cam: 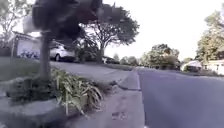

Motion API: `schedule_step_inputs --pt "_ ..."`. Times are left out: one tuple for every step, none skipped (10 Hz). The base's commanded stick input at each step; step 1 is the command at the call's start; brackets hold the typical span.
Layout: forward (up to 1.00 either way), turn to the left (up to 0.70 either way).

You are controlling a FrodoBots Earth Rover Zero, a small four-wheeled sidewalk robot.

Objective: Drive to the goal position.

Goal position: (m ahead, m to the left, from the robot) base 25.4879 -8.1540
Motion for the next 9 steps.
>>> schedule_step_inputs --pt "0.89 0.00" --pt "0.83 0.00" --pt "0.82 0.00" --pt "0.82 0.00" --pt "0.81 0.00" --pt "0.81 0.00" --pt "0.81 0.00" --pt "0.81 0.00" --pt "0.80 0.00"
